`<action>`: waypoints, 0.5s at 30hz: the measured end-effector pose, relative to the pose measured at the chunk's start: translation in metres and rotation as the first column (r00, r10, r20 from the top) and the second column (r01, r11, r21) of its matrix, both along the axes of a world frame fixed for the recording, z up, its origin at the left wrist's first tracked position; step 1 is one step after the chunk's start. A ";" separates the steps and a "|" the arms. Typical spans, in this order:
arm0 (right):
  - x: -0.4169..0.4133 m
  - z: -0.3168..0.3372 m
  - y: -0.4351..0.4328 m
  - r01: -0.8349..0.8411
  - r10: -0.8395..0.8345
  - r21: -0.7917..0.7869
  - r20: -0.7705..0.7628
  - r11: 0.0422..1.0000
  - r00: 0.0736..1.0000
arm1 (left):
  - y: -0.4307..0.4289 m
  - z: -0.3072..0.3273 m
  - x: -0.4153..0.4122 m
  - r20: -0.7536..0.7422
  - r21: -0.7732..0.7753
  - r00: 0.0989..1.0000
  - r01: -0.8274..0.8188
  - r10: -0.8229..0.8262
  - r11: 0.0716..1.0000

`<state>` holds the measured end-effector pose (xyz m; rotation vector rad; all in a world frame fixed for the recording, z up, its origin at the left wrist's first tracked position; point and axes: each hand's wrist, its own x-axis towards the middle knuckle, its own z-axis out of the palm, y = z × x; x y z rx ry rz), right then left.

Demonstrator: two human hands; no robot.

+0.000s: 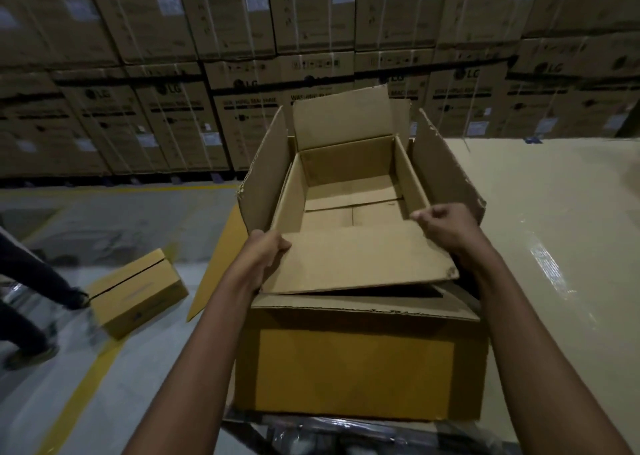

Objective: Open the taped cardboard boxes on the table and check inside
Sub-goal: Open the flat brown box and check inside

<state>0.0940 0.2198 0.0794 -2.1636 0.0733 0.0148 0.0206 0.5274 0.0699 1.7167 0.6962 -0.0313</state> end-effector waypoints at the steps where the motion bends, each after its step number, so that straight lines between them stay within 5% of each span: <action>1: 0.000 -0.005 -0.002 -0.024 0.022 -0.034 -0.056 0.999 0.998 | 0.001 0.001 -0.001 -0.068 0.053 0.997 0.049 -0.046 0.997; 10: 0.003 -0.017 -0.012 -0.127 0.090 -0.134 -0.251 0.983 0.964 | 0.010 0.016 0.014 -0.318 0.177 0.916 0.311 -0.245 0.934; 15: -0.012 -0.013 -0.005 -0.101 0.140 0.138 -0.314 0.985 0.939 | 0.025 0.015 0.025 -0.348 0.195 0.907 0.318 -0.238 0.928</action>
